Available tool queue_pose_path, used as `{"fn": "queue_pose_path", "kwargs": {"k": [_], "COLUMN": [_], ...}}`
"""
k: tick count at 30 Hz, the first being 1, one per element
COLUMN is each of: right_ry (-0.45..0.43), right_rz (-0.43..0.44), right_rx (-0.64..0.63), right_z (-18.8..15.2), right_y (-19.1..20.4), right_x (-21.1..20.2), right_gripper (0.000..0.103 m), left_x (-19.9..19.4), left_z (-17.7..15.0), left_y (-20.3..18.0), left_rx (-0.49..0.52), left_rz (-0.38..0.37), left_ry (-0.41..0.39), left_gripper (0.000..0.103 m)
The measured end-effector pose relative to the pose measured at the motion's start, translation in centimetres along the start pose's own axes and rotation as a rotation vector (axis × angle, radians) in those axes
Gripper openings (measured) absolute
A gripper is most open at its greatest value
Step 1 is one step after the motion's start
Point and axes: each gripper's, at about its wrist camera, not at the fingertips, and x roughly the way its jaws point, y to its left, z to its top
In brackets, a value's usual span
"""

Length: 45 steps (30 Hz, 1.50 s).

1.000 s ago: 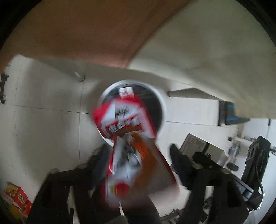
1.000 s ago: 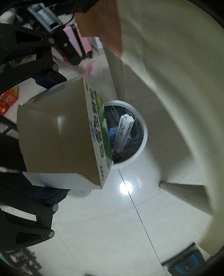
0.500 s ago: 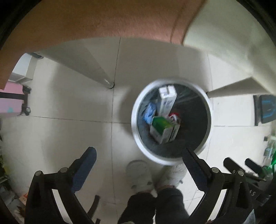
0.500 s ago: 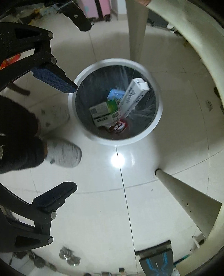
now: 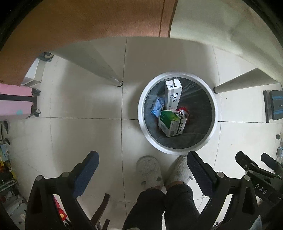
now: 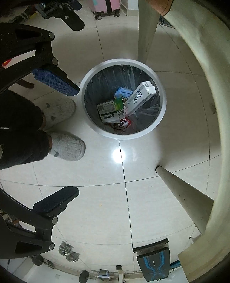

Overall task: Collect trash
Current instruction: 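Carry the snack bag and green box to the bin and release both, then grasp the silver blister pack with left tool while right tool grasps black lid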

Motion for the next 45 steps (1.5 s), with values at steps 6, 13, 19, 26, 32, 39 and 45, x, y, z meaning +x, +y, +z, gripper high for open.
{"fn": "queue_pose_path", "kwargs": {"k": [6, 13, 19, 26, 32, 39, 45], "right_ry": [-0.017, -0.044, -0.074, -0.110, -0.141, -0.226, -0.284], "right_rz": [0.008, 0.016, 0.030, 0.058, 0.109, 0.210, 0.180], "right_rx": [-0.012, -0.025, -0.034, -0.033, -0.032, 0.040, 0.071], "right_z": [-0.3, -1.6, -3.3, -6.0, -7.4, -3.7, 4.2], "right_y": [-0.2, -0.4, -0.6, -0.7, -0.3, -1.8, -4.7], "right_x": [-2.7, -8.5, -15.2, -24.5, -31.7, -40.3, -44.9], "right_gripper": [0.103, 0.103, 0.103, 0.103, 0.103, 0.103, 0.103], "left_x": [-2.1, -7.0, -12.6, -20.1, -27.1, -34.7, -38.3], "left_z": [-0.6, -2.0, -3.6, -5.2, -5.8, -2.0, 4.8], "left_y": [0.0, 0.1, 0.4, 1.1, 1.9, 1.5, -0.1], "left_rx": [-0.010, -0.025, -0.029, -0.003, -0.022, -0.001, 0.015], "left_rz": [0.000, -0.024, -0.047, -0.042, -0.072, -0.002, 0.098], "left_ry": [-0.011, -0.014, -0.028, -0.067, -0.142, -0.330, -0.438], "left_gripper": [0.102, 0.102, 0.102, 0.102, 0.102, 0.102, 0.103]}}
